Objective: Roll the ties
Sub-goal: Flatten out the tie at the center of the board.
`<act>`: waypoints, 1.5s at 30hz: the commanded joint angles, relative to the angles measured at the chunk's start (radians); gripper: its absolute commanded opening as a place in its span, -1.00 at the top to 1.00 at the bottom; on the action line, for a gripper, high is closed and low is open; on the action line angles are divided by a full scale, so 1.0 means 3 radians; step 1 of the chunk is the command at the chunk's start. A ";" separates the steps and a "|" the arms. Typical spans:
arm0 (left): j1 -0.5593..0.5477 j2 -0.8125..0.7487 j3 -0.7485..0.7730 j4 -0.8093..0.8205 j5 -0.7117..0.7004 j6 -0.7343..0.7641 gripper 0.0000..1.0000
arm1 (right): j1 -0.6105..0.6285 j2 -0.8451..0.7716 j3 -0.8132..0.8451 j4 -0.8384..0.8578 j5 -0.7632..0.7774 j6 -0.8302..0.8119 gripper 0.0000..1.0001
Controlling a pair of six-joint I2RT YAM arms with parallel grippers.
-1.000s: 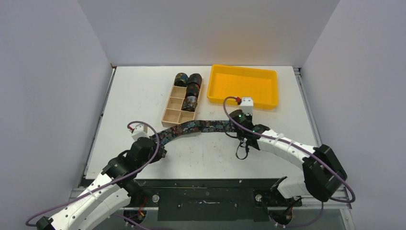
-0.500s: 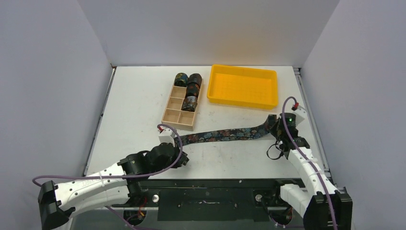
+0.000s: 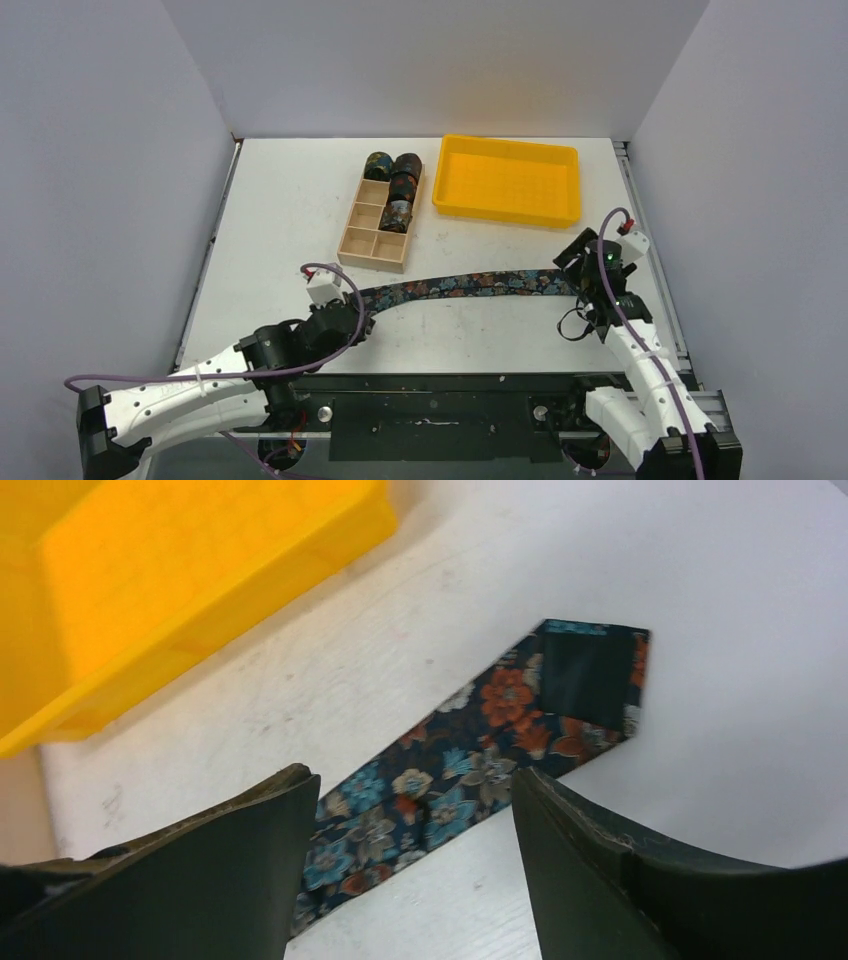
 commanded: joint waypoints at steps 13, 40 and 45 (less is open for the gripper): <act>0.0677 -0.0256 -0.0238 -0.0333 -0.0444 -0.0282 1.00 | 0.1224 0.0905 -0.0023 0.0772 -0.0256 0.0122 0.00; 0.1691 0.0357 0.0073 0.0379 -0.0918 -0.0085 0.46 | 0.1347 0.1167 0.0237 0.0683 0.0035 -0.0290 -0.15; 0.1888 0.0497 0.0129 0.0360 -0.0921 -0.0135 0.38 | 0.1340 0.1452 0.0213 0.0729 -0.0082 -0.0276 -0.09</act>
